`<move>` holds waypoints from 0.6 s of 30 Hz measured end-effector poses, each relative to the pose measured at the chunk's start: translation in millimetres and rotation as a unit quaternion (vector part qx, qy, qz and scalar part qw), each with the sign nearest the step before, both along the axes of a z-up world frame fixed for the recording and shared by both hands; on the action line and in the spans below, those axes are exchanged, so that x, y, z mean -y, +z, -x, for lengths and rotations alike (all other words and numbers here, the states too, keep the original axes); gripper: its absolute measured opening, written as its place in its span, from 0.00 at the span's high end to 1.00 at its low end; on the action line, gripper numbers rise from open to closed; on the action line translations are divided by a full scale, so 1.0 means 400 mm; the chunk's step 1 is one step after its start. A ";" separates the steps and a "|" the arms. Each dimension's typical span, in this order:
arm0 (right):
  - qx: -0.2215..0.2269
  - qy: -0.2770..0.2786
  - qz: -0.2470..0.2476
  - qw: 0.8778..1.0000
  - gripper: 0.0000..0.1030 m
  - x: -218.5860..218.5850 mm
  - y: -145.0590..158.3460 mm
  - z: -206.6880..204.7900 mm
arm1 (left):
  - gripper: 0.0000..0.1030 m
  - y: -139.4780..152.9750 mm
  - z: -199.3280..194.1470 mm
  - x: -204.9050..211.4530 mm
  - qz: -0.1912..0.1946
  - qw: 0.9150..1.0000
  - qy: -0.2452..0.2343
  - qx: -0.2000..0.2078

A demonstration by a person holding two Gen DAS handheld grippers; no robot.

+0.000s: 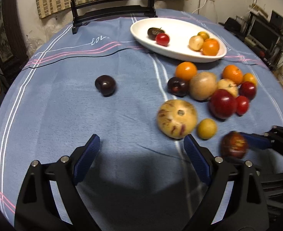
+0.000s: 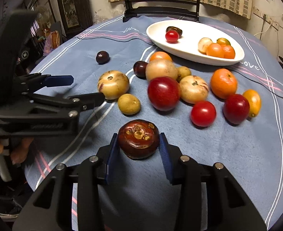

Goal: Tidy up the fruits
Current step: 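Grasp the dark red wrinkled fruit with the right gripper while the left gripper grasps the pale striped fruit, then carry the wrinkled and striped fruits onto the white plate and open both grippers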

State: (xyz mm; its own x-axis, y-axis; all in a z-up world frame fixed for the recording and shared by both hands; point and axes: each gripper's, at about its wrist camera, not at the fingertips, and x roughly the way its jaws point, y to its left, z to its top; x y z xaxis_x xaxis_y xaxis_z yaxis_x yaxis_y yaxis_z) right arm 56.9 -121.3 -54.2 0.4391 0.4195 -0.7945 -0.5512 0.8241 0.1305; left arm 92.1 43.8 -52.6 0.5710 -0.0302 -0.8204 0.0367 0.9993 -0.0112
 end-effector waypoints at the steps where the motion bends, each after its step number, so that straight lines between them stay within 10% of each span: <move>1: -0.002 -0.001 -0.005 1.000 0.59 0.011 0.000 0.001 | 0.12 -0.002 -0.004 0.003 0.002 1.000 -0.005 -0.003; 10: -0.007 -0.006 -0.023 1.000 0.59 0.037 -0.001 -0.003 | 0.16 -0.023 -0.060 0.050 -0.009 0.999 -0.030 -0.013; 15: -0.012 -0.007 -0.033 0.999 0.59 0.045 -0.001 -0.007 | 0.53 -0.013 -0.068 0.064 0.010 0.999 -0.046 -0.001; 18: -0.012 -0.013 -0.035 0.999 0.59 0.054 0.000 -0.009 | 0.57 -0.009 -0.064 0.062 0.015 0.999 -0.035 -0.001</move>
State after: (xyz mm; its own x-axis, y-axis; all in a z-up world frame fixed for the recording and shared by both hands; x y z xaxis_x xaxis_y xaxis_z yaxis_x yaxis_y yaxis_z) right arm 60.5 -142.8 -54.1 0.4309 0.4639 -0.7740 -0.5261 0.8260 0.2022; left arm 117.6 19.0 -56.4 0.5649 -0.0946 -0.8197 0.1062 0.9935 -0.0415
